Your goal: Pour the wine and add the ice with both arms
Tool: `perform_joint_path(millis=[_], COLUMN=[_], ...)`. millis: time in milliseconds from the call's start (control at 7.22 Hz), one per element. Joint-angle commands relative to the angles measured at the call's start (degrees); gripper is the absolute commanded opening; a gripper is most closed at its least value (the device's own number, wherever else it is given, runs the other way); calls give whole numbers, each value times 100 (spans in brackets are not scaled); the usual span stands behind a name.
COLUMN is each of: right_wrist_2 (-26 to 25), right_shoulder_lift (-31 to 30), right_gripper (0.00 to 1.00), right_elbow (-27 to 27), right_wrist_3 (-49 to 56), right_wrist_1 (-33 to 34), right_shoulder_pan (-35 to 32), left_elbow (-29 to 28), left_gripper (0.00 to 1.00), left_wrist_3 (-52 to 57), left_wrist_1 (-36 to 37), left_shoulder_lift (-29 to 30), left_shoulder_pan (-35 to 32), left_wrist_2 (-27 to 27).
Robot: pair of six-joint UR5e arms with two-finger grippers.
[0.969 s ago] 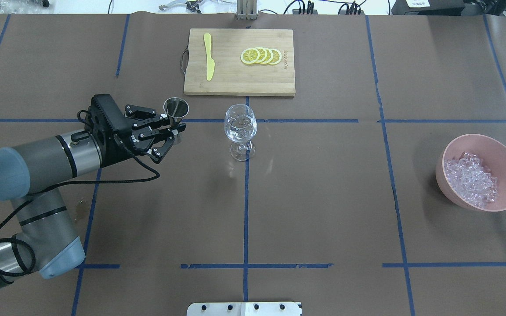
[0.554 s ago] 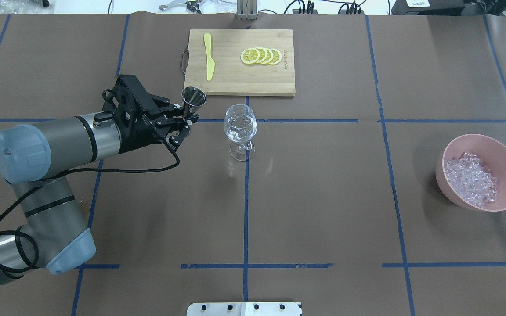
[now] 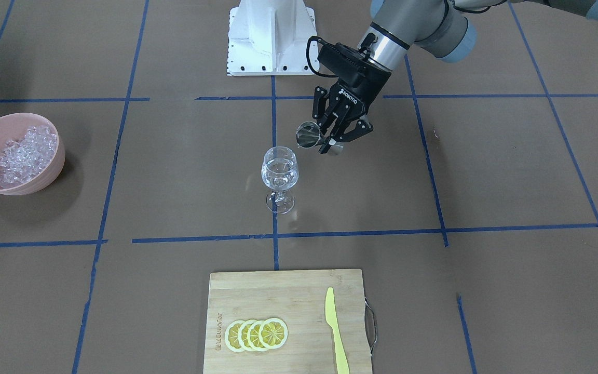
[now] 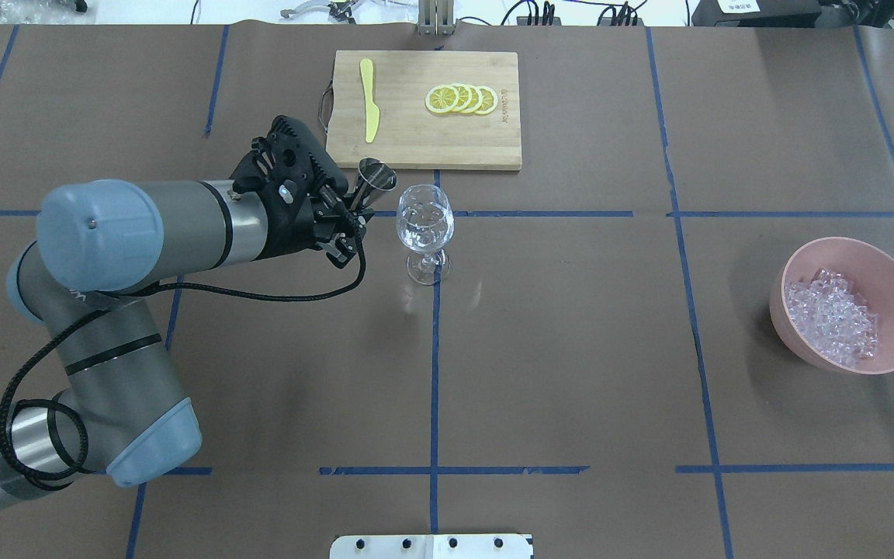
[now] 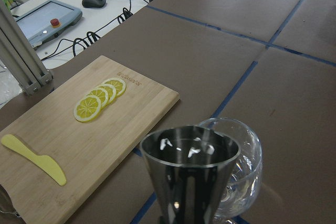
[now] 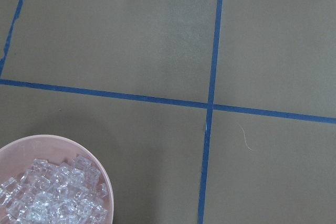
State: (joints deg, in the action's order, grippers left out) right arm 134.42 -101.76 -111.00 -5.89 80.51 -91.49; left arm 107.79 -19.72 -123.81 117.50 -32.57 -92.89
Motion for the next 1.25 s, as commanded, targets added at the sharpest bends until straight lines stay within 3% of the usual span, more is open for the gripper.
perform_joint_path(millis=[0, 831, 1108], right_wrist_2=[-4, -4, -4], right_shoulder_lift=[-2, -19, -19], right_gripper=[100, 100, 100], right_elbow=[0, 8, 17], right_wrist_3=[0, 0, 0], right_wrist_1=[0, 0, 0], right_shoulder_pan=[0, 0, 0], left_elbow=[5, 14, 22], left_gripper=[0, 0, 0], left_wrist_3=[3, 442, 715], left_wrist_1=[410, 1226, 1911], left_shoulder_lift=[212, 431, 747], left_shoulder_pan=[14, 31, 31], left_wrist_2=[8, 166, 569])
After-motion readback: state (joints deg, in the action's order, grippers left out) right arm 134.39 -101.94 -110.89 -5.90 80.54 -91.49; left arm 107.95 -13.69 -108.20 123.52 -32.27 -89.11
